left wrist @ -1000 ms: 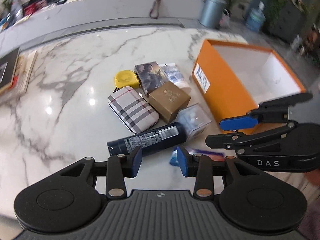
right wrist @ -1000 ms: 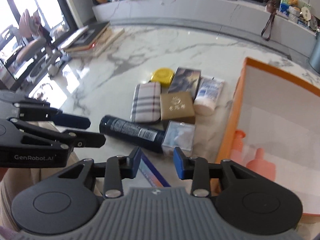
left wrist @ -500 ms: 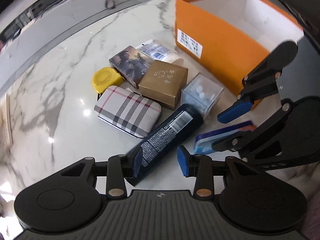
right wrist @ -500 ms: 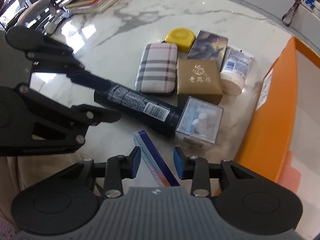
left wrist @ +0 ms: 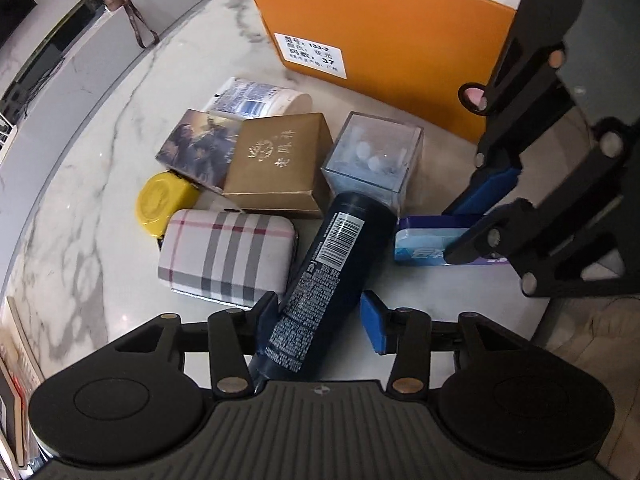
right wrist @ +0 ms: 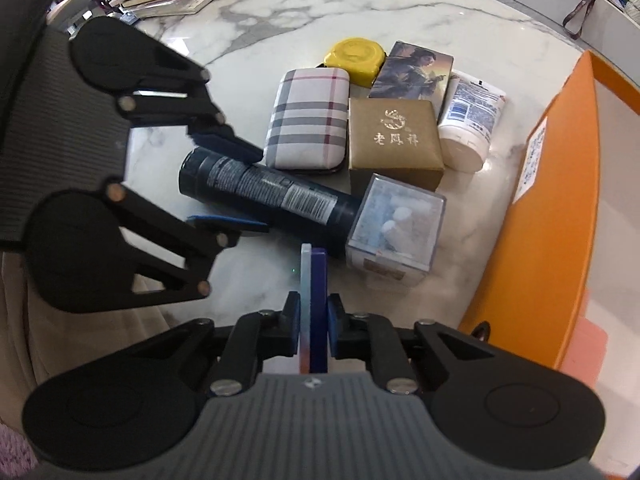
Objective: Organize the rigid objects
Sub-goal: 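Grasp the black spray can with the left gripper while the right grasps the printed tin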
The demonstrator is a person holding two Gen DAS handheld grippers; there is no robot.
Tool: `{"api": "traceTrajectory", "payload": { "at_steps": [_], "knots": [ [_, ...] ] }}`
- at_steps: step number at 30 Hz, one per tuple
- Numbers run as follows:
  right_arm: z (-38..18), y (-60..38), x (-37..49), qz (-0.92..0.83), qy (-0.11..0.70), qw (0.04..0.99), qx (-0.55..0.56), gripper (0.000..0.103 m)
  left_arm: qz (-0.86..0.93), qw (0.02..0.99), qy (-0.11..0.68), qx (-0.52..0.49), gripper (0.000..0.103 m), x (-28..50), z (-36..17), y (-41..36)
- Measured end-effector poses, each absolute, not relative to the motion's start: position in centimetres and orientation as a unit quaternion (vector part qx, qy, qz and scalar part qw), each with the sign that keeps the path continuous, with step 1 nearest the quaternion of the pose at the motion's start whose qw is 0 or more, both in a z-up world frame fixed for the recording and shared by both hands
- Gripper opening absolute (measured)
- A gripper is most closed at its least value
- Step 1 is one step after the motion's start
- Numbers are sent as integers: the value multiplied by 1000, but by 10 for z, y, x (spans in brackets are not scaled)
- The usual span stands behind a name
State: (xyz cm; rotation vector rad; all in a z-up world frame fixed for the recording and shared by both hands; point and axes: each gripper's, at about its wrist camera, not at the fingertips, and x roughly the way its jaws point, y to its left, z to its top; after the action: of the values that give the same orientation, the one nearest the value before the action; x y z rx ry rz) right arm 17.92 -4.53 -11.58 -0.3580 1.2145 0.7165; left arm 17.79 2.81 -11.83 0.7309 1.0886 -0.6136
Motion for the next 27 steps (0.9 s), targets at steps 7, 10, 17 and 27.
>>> {"api": "traceTrajectory", "payload": {
  "at_steps": [7,10,17,27],
  "knots": [
    [-115,-47,177,326,552,750,-163,13,-246,752,570,219,49,192,-113,41],
    [-114,-47,176,326,550,752,-163,13,-218,753,610,111,50,201,-112,61],
    [-118,-46,176,321,556,752,-151,17,-190,764,610,88,54,202,-129,60],
    [-116,-48,173,313,553,760,-138,13,-166,787,594,20,48,189,-113,69]
  ]
}}
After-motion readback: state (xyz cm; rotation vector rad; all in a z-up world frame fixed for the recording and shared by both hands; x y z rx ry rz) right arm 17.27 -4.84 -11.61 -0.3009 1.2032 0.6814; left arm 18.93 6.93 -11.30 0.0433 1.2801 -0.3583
